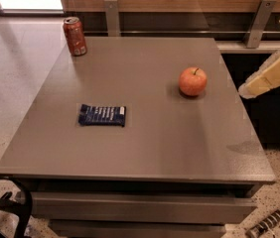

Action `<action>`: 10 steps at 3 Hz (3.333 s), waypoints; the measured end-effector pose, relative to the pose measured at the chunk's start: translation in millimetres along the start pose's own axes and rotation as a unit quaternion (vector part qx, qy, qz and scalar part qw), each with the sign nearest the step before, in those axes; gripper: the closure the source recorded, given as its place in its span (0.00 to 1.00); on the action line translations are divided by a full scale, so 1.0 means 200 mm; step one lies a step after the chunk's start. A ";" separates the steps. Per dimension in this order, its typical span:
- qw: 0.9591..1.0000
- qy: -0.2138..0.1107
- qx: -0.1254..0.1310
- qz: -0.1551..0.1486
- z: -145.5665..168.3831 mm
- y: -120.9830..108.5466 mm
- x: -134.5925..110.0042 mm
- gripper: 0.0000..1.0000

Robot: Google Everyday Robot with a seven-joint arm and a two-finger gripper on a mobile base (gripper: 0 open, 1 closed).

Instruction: Move apple near coke can

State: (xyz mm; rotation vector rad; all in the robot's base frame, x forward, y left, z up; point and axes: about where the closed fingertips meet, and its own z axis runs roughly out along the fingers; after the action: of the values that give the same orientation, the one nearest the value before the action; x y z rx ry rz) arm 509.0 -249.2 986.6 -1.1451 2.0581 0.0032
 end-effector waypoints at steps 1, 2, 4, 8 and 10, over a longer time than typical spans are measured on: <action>0.995 -0.078 0.031 0.047 0.14 -0.15 -0.01 0.00; 0.991 -0.113 0.031 0.069 0.24 -0.20 -0.02 0.00; 0.981 -0.163 -0.001 0.102 0.40 -0.22 -0.02 0.00; 0.949 -0.287 -0.076 0.107 0.91 -0.12 -0.05 0.00; 0.949 -0.282 -0.094 0.105 1.01 -0.07 -0.04 0.00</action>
Offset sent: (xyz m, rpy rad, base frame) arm 0.0828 -0.0090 -0.0272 0.3135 -0.1651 -0.0741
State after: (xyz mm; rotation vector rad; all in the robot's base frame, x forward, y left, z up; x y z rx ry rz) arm 646.3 -181.5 853.5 -0.8930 1.6689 0.5780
